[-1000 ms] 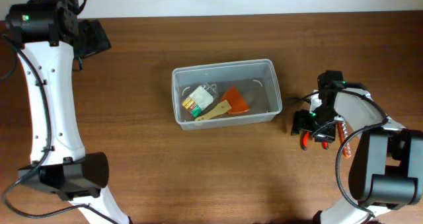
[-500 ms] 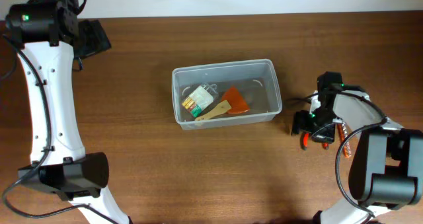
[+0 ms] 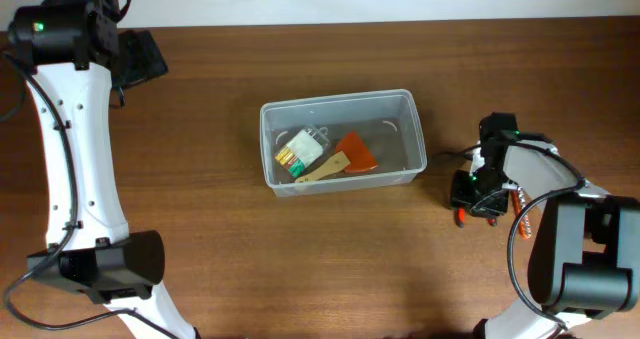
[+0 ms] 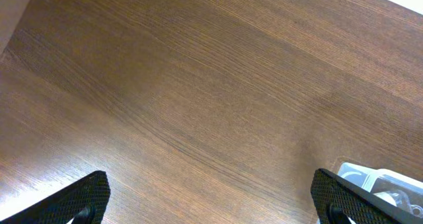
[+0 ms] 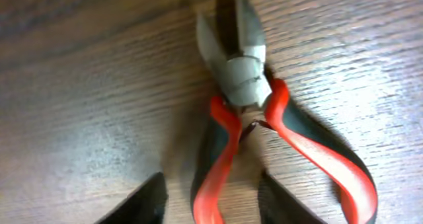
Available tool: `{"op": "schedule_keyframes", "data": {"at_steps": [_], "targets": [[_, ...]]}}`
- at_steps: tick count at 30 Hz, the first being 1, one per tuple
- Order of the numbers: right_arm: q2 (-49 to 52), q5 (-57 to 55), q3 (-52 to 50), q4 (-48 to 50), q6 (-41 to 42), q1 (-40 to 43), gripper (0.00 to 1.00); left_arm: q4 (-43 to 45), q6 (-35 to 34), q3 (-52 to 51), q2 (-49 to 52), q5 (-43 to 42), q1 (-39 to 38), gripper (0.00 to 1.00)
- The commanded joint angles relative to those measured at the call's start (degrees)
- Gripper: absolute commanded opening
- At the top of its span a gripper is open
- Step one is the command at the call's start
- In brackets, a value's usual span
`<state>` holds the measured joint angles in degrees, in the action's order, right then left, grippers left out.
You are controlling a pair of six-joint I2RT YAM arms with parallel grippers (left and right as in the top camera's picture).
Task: Pack container
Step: 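Lower the right gripper onto the red pliers' handles and grasp, then lift the pliers with the right gripper and carry them over the box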
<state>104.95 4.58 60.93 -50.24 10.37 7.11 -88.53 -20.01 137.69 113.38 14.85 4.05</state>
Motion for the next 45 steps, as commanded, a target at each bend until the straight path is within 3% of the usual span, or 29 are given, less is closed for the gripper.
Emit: {"op": "schedule_keyframes", "data": {"at_steps": [1, 20, 27, 45], "targets": [[0.5, 0.8, -1.4, 0.6, -0.2, 0.1, 0.33, 0.0, -0.3, 0.1, -0.5, -0.1, 0.0, 0.99], [0.5, 0.8, -1.4, 1.2, -0.2, 0.1, 0.04, 0.0, -0.3, 0.1, -0.5, -0.1, 0.0, 0.99], [0.5, 0.8, 1.4, 0.6, -0.2, 0.2, 0.04, -0.1, -0.3, 0.1, -0.5, -0.1, 0.0, 0.99], [0.5, -2.7, 35.8, -18.2, -4.2, -1.7, 0.04, 0.0, -0.3, 0.1, -0.5, -0.1, 0.0, 0.99]]}}
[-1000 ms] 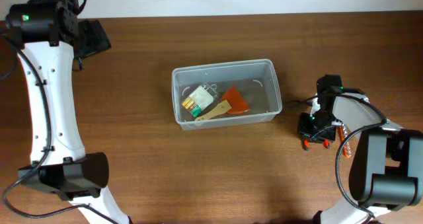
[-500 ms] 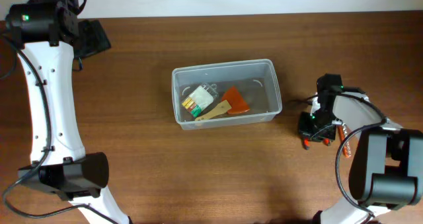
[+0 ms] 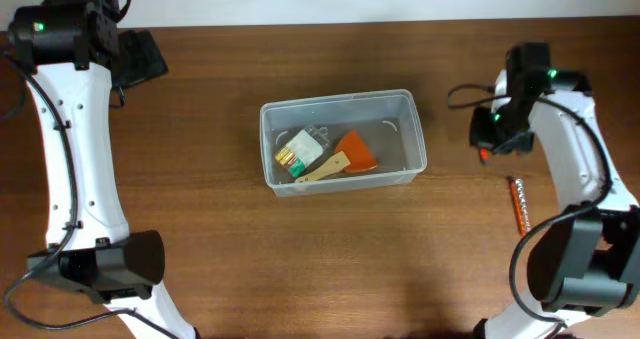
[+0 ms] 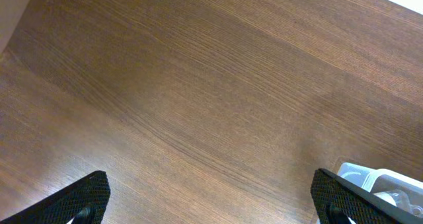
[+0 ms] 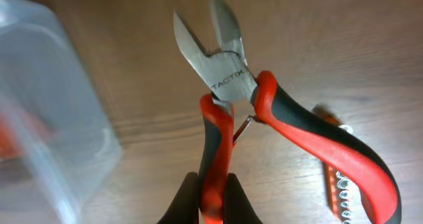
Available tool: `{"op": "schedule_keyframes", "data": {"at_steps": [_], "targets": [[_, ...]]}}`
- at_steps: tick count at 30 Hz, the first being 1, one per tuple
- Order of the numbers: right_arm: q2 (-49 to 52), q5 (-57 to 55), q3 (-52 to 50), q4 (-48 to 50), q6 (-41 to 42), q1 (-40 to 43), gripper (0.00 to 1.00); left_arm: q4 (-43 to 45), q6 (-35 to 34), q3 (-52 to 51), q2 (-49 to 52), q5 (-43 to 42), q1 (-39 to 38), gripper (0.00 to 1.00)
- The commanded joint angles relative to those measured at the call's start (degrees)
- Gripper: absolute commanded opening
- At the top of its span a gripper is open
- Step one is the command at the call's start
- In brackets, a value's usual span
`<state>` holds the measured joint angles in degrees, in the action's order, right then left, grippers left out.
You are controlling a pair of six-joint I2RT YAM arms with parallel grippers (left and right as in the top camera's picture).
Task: Pack container
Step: 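Lift the pliers with the right gripper and carry them over the box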
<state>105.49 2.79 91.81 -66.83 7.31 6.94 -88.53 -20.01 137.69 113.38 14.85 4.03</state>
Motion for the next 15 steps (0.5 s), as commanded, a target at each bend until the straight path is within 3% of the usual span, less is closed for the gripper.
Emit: {"op": "schedule_keyframes", "data": {"at_steps": [1, 15], "targets": [[0.0, -0.9, 6.4, -2.5, -1.1, -2.3, 0.04, 0.0, -0.3, 0.1, -0.5, -0.1, 0.0, 0.99], [-0.1, -0.9, 12.5, -6.2, 1.6, -22.4, 0.04, 0.0, -0.3, 0.1, -0.5, 0.0, 0.0, 0.99]]}}
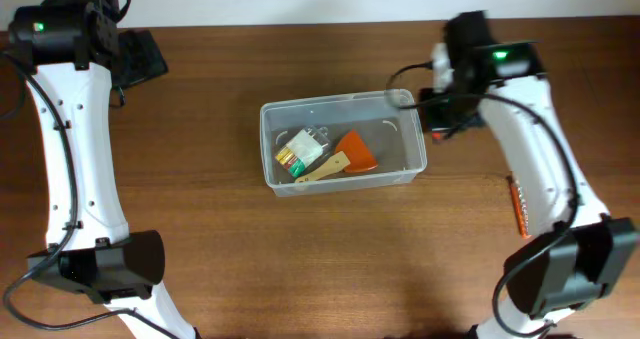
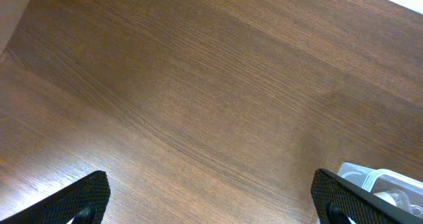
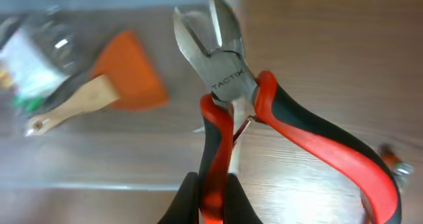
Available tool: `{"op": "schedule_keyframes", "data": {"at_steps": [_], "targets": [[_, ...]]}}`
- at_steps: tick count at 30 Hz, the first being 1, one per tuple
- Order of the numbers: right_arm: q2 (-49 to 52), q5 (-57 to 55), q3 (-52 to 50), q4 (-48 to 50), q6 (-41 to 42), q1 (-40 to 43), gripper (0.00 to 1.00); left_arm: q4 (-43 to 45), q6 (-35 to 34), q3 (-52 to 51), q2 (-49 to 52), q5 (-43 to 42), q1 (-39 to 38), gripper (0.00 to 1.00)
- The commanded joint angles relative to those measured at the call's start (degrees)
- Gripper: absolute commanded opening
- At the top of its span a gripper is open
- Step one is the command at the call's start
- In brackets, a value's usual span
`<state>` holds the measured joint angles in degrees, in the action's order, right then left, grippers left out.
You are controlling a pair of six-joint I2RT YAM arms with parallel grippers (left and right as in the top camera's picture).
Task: Pack container
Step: 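Lift the pliers with the right gripper and carry them over the box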
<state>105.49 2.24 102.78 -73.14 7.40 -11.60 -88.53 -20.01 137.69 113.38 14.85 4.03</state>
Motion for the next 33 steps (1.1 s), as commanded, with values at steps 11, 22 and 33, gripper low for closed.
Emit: {"op": "schedule_keyframes", "data": {"at_steps": [11, 22, 33], "targets": [[0.1, -1.9, 1.2, 5.2, 8.5, -12.2, 0.04, -0.1, -0.3, 0.1, -0.5, -0.1, 0.0, 0.99], [7.2, -2.1, 0.4, 8.9, 9.2, -12.3, 0.04, 0.0, -0.3, 0.1, -0.5, -0.1, 0.0, 0.99], [15.0, -2.1, 0.3, 8.9, 9.2, -12.3, 0.18, 0.0, -0.3, 0.1, -0.5, -0.1, 0.0, 0.99]]}}
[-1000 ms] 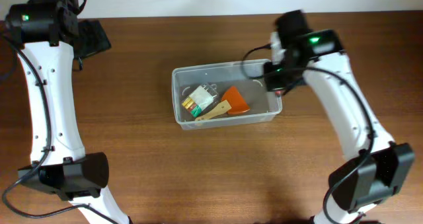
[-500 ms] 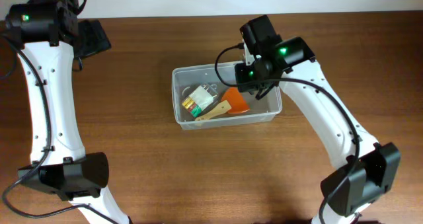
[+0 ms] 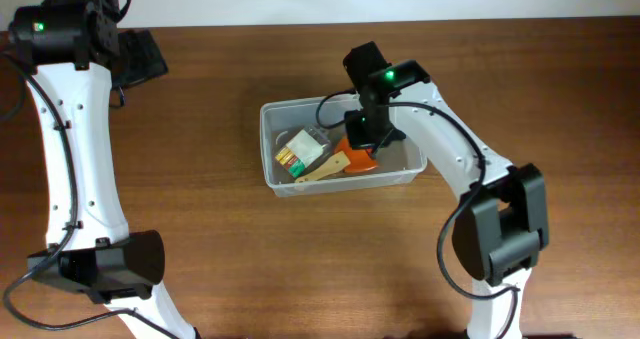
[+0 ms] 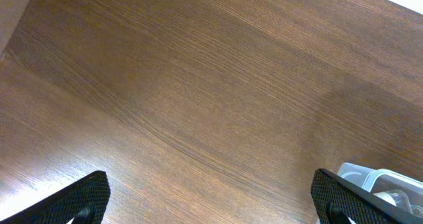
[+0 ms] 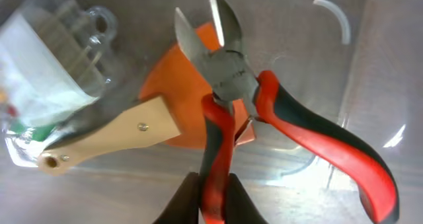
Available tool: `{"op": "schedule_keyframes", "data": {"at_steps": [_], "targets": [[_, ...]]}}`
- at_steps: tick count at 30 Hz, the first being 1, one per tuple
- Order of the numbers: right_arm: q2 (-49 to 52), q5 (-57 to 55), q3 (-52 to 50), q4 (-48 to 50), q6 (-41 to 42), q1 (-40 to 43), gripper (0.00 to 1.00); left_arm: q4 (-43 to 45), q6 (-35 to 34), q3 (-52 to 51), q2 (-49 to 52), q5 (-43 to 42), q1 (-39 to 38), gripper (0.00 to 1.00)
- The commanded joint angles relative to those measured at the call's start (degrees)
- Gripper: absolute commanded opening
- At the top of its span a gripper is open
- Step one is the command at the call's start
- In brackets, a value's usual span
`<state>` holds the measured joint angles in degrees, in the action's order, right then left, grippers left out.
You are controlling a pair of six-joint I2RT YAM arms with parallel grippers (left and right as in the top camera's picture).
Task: Pack container
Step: 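Lift the pliers with the right gripper and carry them over the box, then lower the pliers into the box, open the right gripper, withdraw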
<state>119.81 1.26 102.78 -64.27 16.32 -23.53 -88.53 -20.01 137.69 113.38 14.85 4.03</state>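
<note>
My right gripper (image 5: pixel 210 201) is shut on one red-and-black handle of the cutting pliers (image 5: pixel 228 85), holding them over the inside of the clear plastic container (image 3: pixel 417 139). Below them lie an orange scraper with a wooden handle (image 5: pixel 125 128) and a clear packet of small items (image 5: pixel 46 85). From overhead, the right gripper (image 3: pixel 368 129) hangs above the container's middle, over the scraper (image 3: pixel 355 154) and packet (image 3: pixel 300 149). My left gripper (image 4: pixel 210 197) is open, its fingers wide apart above bare table at the far left.
The container's corner (image 4: pixel 370 181) shows at the lower right of the left wrist view. The left arm (image 3: pixel 70 129) runs along the table's left side. The right arm (image 3: pixel 460 169) reaches across from the lower right. White wall borders the far edge.
My right gripper with the pliers has moved left from above the container's right rim to over its middle, above the orange scraper. The left arm has not moved.
My right gripper stood open around the pliers on the table right of the container. Then it was shut on a handle with the pliers lifted. It was above the container's right rim afterwards, and now holds them over the contents.
</note>
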Motion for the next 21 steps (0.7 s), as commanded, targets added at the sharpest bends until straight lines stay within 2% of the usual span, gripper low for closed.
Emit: {"op": "schedule_keyframes", "data": {"at_steps": [1, 5, 12, 16, 21], "targets": [[0.8, -1.1, 0.3, 0.0, 0.3, -0.4, 0.24, 0.0, -0.3, 0.1, -0.5, -0.1, 0.0, 0.99], [0.8, -1.1, 0.3, 0.0, 0.2, -0.4, 0.49, 0.0, -0.3, 0.1, -0.5, -0.1, 0.0, 0.99], [-1.7, -1.2, 3.6, -2.8, -1.3, -0.3, 0.5, 0.0, -0.3, 0.1, -0.5, -0.1, 0.0, 0.99], [-5.3, -4.7, 11.0, -8.1, -1.4, 1.5, 0.51, 0.0, -0.3, 0.1, -0.5, -0.1, 0.0, 0.99], [-9.0, -7.5, 21.9, -18.0, -3.4, 8.1, 0.55, 0.0, -0.3, 0.1, -0.5, -0.1, 0.0, 0.99]]}}
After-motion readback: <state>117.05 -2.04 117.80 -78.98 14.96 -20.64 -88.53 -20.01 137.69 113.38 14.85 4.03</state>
